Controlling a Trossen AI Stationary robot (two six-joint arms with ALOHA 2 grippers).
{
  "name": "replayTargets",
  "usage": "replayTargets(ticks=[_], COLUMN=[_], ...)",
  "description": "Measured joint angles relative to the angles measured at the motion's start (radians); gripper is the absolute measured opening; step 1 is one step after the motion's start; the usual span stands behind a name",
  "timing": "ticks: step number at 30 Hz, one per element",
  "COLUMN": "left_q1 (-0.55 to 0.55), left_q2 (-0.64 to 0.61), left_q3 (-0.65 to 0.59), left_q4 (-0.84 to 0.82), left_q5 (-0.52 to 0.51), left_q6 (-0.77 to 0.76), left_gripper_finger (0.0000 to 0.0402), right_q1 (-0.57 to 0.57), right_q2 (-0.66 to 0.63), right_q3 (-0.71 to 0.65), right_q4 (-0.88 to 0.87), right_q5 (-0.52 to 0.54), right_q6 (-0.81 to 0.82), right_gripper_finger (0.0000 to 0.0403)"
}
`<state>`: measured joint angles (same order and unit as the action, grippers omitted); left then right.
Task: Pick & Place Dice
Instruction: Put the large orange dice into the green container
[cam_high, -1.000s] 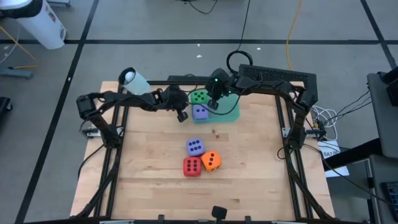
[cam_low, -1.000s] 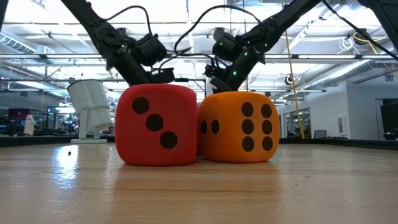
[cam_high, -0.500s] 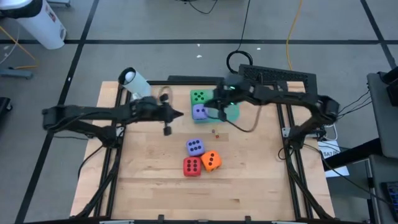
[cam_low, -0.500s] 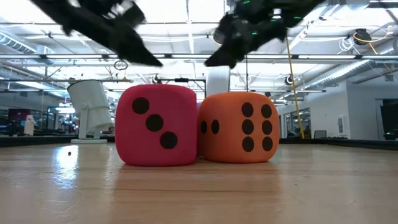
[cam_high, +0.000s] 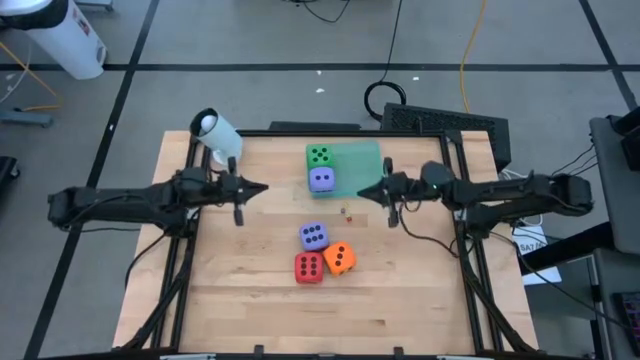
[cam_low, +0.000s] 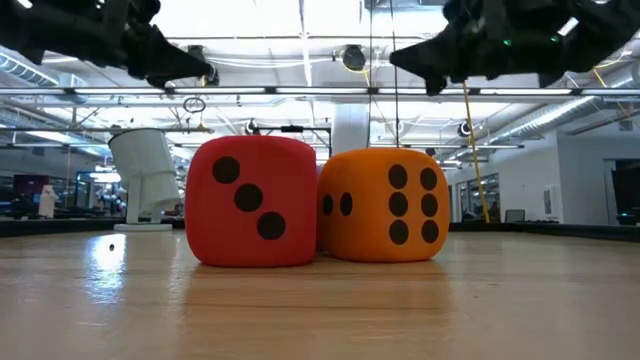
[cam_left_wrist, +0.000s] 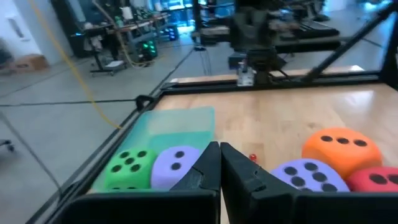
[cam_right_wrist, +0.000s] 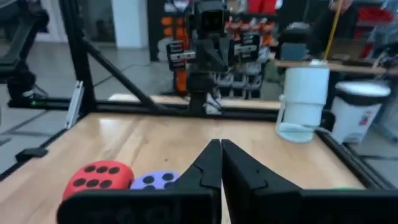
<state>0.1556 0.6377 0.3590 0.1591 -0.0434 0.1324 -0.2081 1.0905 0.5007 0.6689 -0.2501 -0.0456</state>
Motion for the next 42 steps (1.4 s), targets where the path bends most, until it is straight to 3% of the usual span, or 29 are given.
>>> replayTargets(ticks=[4, 15, 22, 27, 33, 42], left_q1=[0.003, -0.027, -0.027, -0.026, -0.026, -0.026], left_q2=[-0.040, -0.049, -0.049, -0.049, -0.049, -0.049], left_q3=[0.000, 0.000, 0.000, 0.000, 0.001, 0.001], left_q4=[-0.033, -0.020, -0.014, -0.014, -0.015, -0.035], left_q5=[-0.005, 0.033, -0.074, -0.099, -0.099, -0.099], left_q6=[-0.064, -0.065, -0.082, -0.110, -0.113, -0.100], left_gripper_finger=[0.0005, 0.0007, 0.0007, 0.0008, 0.0008, 0.0008], right_q1=[0.021, 0.020, 0.020, 0.021, 0.069, 0.229], right_q2=[-0.017, -0.015, -0.004, 0.023, 0.050, 0.103], right_q3=[-0.052, -0.070, -0.070, -0.069, -0.036, 0.084], right_q4=[0.018, 0.007, -0.026, -0.027, -0.081, -0.211], right_q5=[0.097, 0.093, 0.106, 0.210, 0.293, 0.306], right_q6=[0.000, -0.102, -0.113, -0.097, -0.097, -0.041], right_gripper_finger=[0.0000, 0.0000, 0.0000, 0.0017, 0.0081, 0.0240])
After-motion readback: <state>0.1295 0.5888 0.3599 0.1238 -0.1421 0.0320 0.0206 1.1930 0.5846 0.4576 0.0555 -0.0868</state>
